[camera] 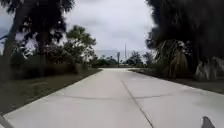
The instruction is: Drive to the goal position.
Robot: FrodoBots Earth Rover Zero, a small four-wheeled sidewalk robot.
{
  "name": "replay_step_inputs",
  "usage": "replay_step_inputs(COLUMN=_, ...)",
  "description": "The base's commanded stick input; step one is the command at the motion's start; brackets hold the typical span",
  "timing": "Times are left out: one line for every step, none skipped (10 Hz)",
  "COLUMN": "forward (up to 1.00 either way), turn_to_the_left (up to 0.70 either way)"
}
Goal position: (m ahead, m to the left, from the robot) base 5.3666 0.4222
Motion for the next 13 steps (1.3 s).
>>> replay_step_inputs(forward=0.85, turn_to_the_left=0.00)
replay_step_inputs(forward=0.85, turn_to_the_left=0.00)
replay_step_inputs(forward=0.85, turn_to_the_left=0.00)
replay_step_inputs(forward=0.85, turn_to_the_left=0.00)
replay_step_inputs(forward=0.85, turn_to_the_left=0.00)
replay_step_inputs(forward=0.85, turn_to_the_left=0.00)
replay_step_inputs(forward=0.85, turn_to_the_left=0.00)
replay_step_inputs(forward=0.85, turn_to_the_left=0.00)
replay_step_inputs(forward=0.85, turn_to_the_left=0.00)
replay_step_inputs(forward=0.85, turn_to_the_left=0.00)
replay_step_inputs(forward=0.85, turn_to_the_left=0.00)
replay_step_inputs(forward=0.85, turn_to_the_left=0.00)
replay_step_inputs(forward=0.85, turn_to_the_left=0.00)
